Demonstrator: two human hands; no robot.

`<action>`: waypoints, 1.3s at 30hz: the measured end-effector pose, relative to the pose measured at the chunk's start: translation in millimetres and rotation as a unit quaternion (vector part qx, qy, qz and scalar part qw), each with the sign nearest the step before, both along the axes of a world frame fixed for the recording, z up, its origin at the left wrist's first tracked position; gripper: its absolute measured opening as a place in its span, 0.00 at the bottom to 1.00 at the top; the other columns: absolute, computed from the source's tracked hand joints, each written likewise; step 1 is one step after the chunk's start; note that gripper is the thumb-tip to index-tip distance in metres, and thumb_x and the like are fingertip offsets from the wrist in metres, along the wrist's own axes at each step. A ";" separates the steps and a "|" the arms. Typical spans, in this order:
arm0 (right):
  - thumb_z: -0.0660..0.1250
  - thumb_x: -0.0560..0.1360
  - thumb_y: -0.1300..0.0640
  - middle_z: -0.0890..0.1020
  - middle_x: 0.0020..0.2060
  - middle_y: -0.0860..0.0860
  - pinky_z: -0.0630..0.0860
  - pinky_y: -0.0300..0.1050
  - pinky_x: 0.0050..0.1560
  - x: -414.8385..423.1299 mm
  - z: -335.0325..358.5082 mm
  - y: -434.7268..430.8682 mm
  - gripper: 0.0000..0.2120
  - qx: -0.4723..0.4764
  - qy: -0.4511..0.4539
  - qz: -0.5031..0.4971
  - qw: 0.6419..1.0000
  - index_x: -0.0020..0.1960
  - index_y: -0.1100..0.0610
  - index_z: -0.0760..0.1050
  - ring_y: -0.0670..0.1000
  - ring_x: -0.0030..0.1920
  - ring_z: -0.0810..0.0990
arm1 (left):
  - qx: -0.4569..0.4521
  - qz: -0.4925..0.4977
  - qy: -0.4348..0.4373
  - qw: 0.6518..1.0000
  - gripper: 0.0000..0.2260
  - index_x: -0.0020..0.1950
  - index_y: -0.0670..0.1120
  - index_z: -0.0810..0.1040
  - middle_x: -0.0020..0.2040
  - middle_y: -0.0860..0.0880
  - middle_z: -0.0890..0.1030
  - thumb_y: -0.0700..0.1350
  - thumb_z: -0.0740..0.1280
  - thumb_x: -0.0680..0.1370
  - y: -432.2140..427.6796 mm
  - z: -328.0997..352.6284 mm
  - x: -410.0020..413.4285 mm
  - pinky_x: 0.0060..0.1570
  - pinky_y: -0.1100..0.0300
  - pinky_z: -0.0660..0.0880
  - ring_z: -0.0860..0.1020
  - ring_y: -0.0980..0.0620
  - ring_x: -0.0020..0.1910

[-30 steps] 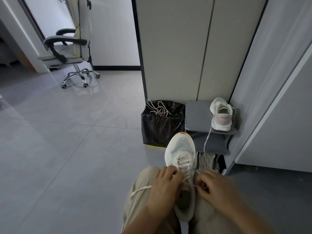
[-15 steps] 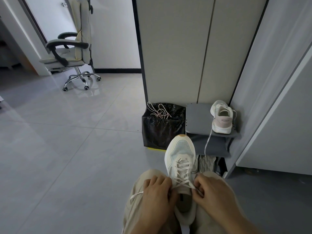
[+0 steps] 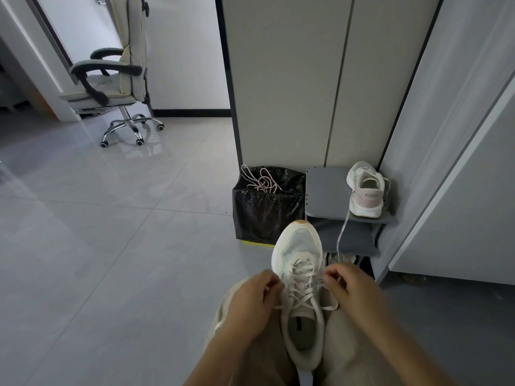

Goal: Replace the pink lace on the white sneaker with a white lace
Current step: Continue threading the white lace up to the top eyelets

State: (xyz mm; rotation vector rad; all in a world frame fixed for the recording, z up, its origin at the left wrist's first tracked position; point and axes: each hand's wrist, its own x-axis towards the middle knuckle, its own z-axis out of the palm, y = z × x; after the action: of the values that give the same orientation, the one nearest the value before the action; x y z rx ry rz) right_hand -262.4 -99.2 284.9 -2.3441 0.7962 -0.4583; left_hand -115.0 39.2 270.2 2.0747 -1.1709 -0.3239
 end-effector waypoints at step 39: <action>0.67 0.74 0.60 0.79 0.39 0.45 0.74 0.33 0.41 22.6 -9.4 -11.5 0.07 0.118 -0.077 -0.037 0.989 0.41 0.50 0.73 0.41 0.40 0.78 | -0.025 -0.047 0.144 0.988 0.10 0.41 0.51 0.76 0.39 0.54 0.79 0.36 0.69 0.73 -44.9 0.2 32.4 0.42 0.70 0.73 0.76 0.59 0.38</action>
State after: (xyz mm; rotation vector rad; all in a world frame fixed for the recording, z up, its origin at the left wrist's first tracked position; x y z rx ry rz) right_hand -239.8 -110.7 275.5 -2.0413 0.8179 -0.5379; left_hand -82.6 -5.7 270.5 1.8583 -1.0903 -0.6103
